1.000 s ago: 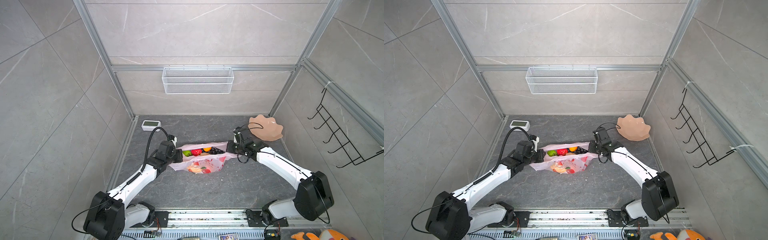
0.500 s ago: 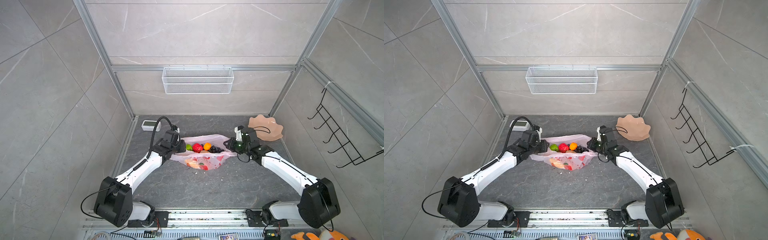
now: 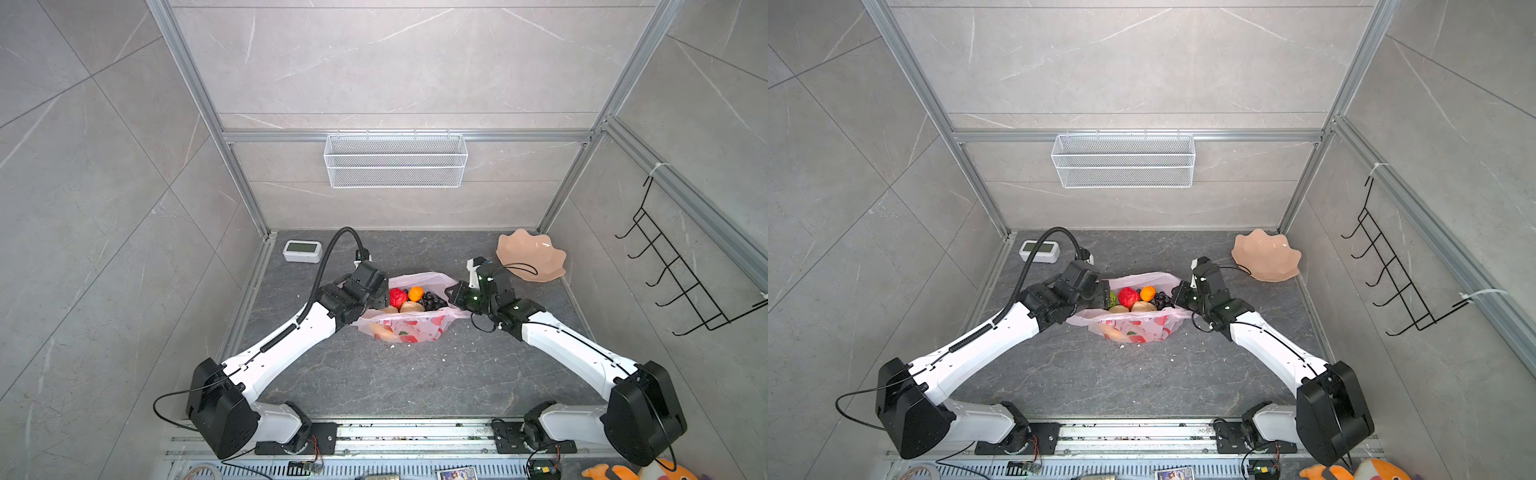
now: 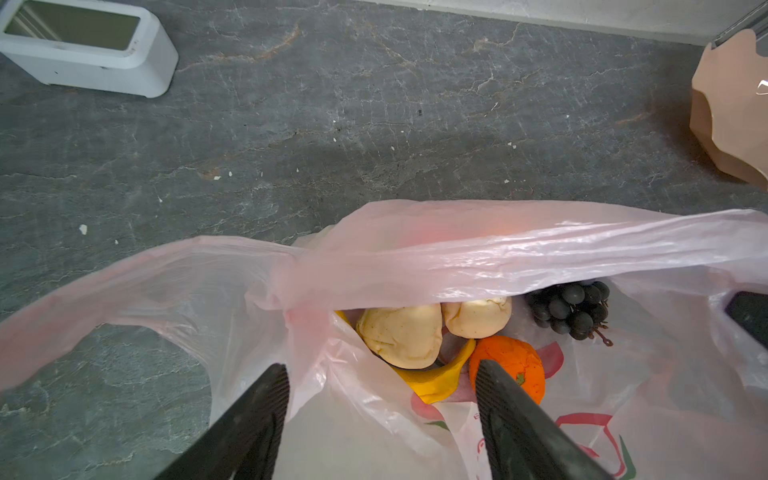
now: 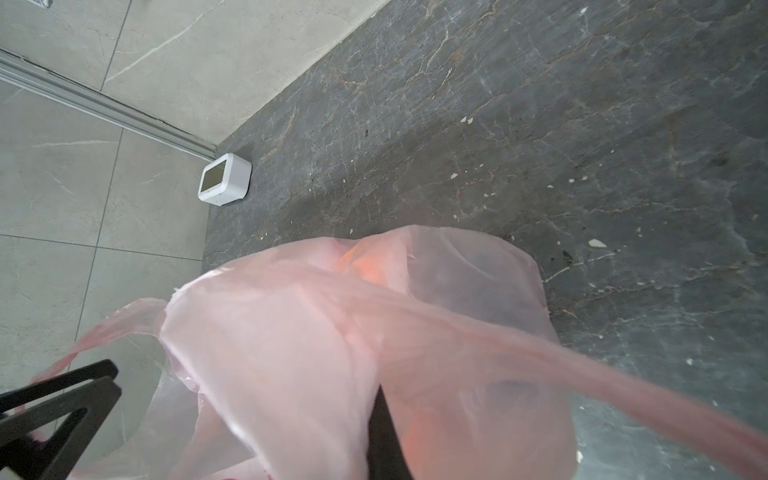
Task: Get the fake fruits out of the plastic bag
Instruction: 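Spread the bag opening wide with both grippers pulling apart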
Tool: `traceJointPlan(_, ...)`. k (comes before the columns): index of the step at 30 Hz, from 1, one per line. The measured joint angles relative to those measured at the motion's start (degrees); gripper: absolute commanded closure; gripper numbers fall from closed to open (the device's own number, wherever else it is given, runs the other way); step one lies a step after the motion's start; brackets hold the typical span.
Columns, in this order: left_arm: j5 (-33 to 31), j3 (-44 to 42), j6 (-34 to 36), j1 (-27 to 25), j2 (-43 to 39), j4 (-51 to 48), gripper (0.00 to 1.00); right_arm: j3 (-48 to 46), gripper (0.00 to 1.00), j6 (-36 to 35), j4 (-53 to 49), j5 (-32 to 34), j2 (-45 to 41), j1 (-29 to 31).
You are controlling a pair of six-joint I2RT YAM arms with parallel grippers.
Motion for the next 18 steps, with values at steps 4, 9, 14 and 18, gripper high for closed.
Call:
traceJointPlan(4, -3.2, 0.3, -3.5, -3.2, -0.3, -2.3, 0.21, 0.0, 1.00, -0.6, -0.9, 2.7, -0.4, 1.4)
traceJointPlan(9, -5.5, -3.9, -9.4, -3.7, -2.7, -3.4, 0.15, 0.0, 1.00, -0.9, -1.7, 4.7, -1.1, 1.5)
traceJointPlan(14, -3.1, -10.7, -14.6, -1.8, -3.6, -1.9, 0.12, 0.0, 1.00, -0.8, -2.0, 5.5, -1.7, 1.5)
traceJointPlan(18, 0.3, -15.9, -18.2, 0.2, -3.6, 1.4, 0.10, -0.7, 1.00, -0.8, -1.9, 5.7, -2.5, 1.6)
